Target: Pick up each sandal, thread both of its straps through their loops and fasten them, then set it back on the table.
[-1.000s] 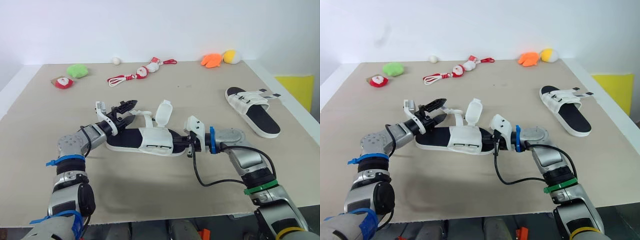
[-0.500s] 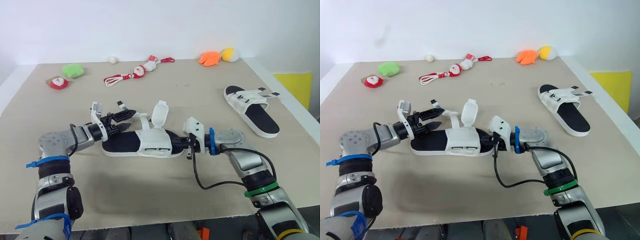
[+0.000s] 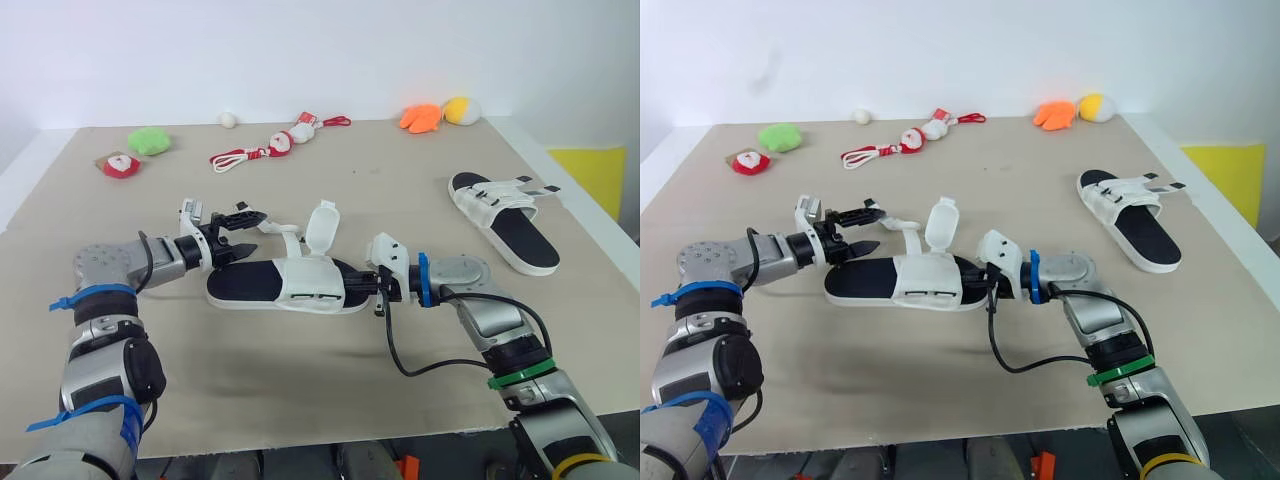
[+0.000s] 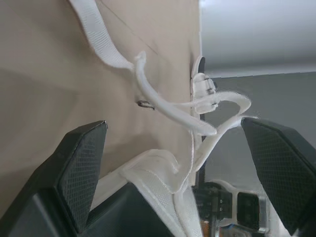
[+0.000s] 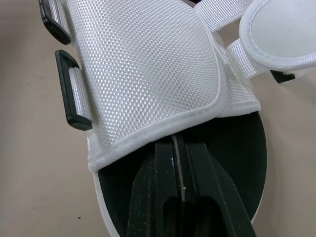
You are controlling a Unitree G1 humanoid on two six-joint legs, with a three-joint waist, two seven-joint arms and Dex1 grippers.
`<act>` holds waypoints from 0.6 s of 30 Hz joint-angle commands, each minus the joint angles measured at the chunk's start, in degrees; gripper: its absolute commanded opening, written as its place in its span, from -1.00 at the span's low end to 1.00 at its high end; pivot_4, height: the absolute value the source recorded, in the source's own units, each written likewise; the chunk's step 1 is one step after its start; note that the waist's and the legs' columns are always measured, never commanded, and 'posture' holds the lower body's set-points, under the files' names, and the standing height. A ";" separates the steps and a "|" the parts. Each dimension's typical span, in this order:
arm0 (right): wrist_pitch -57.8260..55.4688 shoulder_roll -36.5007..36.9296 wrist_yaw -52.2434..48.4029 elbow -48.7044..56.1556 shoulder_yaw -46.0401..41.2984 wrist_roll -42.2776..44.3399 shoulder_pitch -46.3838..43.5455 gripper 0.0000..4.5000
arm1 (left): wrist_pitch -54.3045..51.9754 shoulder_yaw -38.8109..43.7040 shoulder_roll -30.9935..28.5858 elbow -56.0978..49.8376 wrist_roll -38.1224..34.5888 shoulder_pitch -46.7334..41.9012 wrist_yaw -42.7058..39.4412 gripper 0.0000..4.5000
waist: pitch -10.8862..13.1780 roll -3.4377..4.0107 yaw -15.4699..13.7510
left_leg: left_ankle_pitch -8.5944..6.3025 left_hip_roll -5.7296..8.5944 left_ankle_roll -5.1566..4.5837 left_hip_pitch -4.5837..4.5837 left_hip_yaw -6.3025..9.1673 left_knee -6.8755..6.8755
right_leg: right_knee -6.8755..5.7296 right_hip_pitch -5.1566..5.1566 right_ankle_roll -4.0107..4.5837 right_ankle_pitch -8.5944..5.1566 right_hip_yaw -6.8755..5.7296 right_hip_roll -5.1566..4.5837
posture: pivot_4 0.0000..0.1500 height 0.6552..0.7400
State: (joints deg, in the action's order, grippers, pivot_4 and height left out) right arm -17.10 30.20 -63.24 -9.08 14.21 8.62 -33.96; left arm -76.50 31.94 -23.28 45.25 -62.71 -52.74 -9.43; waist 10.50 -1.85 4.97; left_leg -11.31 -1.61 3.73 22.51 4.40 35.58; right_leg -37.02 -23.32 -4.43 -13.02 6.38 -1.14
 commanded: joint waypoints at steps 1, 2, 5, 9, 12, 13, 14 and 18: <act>-0.89 -0.17 1.23 0.12 0.37 -1.06 0.69 -0.97 | 1.33 0.34 1.21 3.82 2.21 -3.21 -0.54 1.00 | 0.00 0.00 -0.01 | 0.06 0.00 0.10 0.01 0.02 0.00 | 0.00 0.00 -0.03 0.02 -0.01 0.00 | 1.00 1.00; -1.00 -0.21 1.33 0.32 0.37 -1.04 0.83 -0.97 | 1.60 0.28 1.24 4.44 2.88 -3.97 -0.91 1.00 | 0.00 0.00 -0.03 | 0.06 0.00 0.11 0.01 0.02 -0.01 | 0.00 0.00 -0.03 0.03 -0.01 0.00 | 1.00 1.00; -1.26 -0.15 1.50 0.94 0.37 -0.99 1.23 -0.97 | 2.36 0.80 0.84 6.51 4.36 -5.90 -1.58 1.00 | 0.01 -0.02 -0.01 | 0.08 0.01 0.15 0.02 0.04 -0.01 | 0.00 -0.01 -0.05 0.04 -0.02 -0.01 | 1.00 1.00; -1.63 -0.02 1.73 1.63 0.26 -0.91 1.59 -0.97 | 3.42 1.87 -0.38 8.71 5.74 -8.35 -2.64 1.00 | 0.03 -0.04 0.00 | 0.08 0.01 0.15 0.06 0.05 -0.12 | 0.02 -0.08 -0.02 0.02 -0.02 -0.01 | 1.00 1.00; -1.97 0.02 1.82 2.18 0.21 -0.82 1.93 -0.97 | 2.43 2.05 -1.19 9.22 6.52 -9.48 -3.25 1.00 | 0.06 -0.08 0.05 | 0.07 0.00 0.17 0.10 0.06 -0.22 | 0.03 -0.15 -0.02 -0.01 -0.02 0.00 | 1.00 1.00; -1.99 -0.04 1.86 2.18 0.24 -0.84 1.96 -0.97 | 2.42 2.00 -1.25 9.58 6.92 -9.72 -3.50 1.00 | 0.06 -0.08 0.05 | 0.06 0.01 0.19 0.10 0.07 -0.23 | 0.03 -0.15 -0.02 -0.04 -0.02 0.00 | 1.00 1.00; -2.02 -0.16 1.90 2.15 0.28 -0.87 1.95 -0.97 | 3.07 1.89 -1.06 10.37 7.55 -9.83 -3.53 1.00 | 0.06 -0.08 0.05 | 0.05 0.00 0.21 0.10 0.08 -0.23 | 0.03 -0.15 -0.04 -0.05 -0.02 0.00 | 1.00 1.00; -2.16 -0.68 2.13 2.03 0.39 -0.95 1.70 -0.97 | 5.28 1.81 0.47 12.72 9.46 -10.01 -3.97 1.00 | 0.06 -0.09 0.05 | 0.03 0.00 0.23 0.10 0.08 -0.23 | 0.04 -0.14 -0.06 -0.06 -0.02 0.00 | 1.00 1.00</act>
State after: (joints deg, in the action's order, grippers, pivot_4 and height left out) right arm -18.40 29.72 -61.94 -6.47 13.76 8.69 -32.61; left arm -72.20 32.96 -23.35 57.58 -53.78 -61.38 -12.39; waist 10.56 -1.95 5.01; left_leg -11.28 -1.61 3.96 22.61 4.49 35.36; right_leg -36.98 -23.46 -4.49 -13.09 6.35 -1.13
